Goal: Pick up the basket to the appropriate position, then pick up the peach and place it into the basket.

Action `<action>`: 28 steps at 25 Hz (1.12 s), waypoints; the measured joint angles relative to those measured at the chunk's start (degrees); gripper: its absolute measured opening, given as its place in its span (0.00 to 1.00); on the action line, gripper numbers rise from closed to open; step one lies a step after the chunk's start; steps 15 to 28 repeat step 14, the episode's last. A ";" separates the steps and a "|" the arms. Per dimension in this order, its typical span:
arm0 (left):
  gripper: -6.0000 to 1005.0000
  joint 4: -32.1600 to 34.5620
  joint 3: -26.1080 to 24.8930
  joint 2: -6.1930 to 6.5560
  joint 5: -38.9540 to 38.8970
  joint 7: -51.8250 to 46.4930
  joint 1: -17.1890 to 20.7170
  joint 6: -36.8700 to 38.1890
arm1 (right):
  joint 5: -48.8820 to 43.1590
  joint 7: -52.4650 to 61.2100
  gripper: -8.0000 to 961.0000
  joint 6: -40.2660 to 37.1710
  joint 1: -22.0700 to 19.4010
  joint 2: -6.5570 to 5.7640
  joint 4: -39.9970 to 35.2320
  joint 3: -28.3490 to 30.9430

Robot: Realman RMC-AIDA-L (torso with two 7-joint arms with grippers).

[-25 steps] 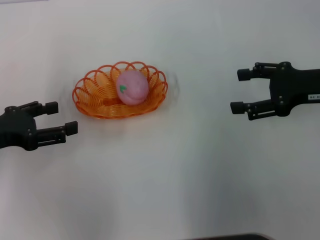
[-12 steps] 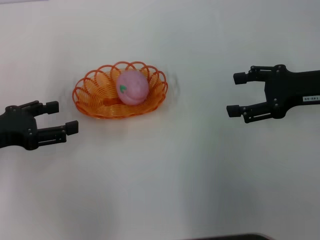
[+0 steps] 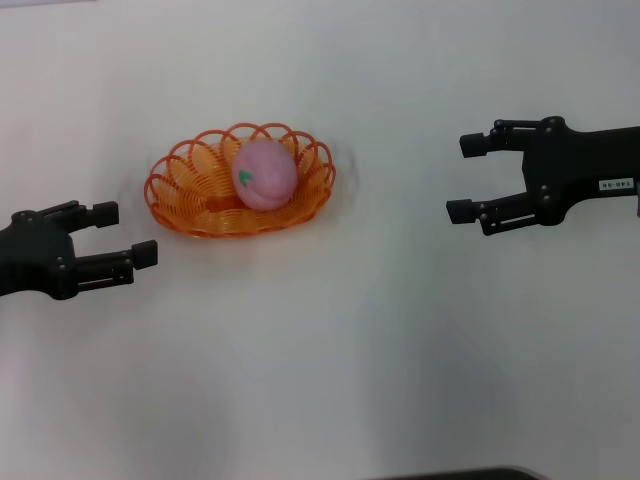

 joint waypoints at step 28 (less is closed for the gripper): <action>0.87 0.24 0.06 0.00 -0.14 -0.54 -0.10 0.39 | 0.00 0.50 0.99 -0.01 1.08 -0.38 -0.67 0.00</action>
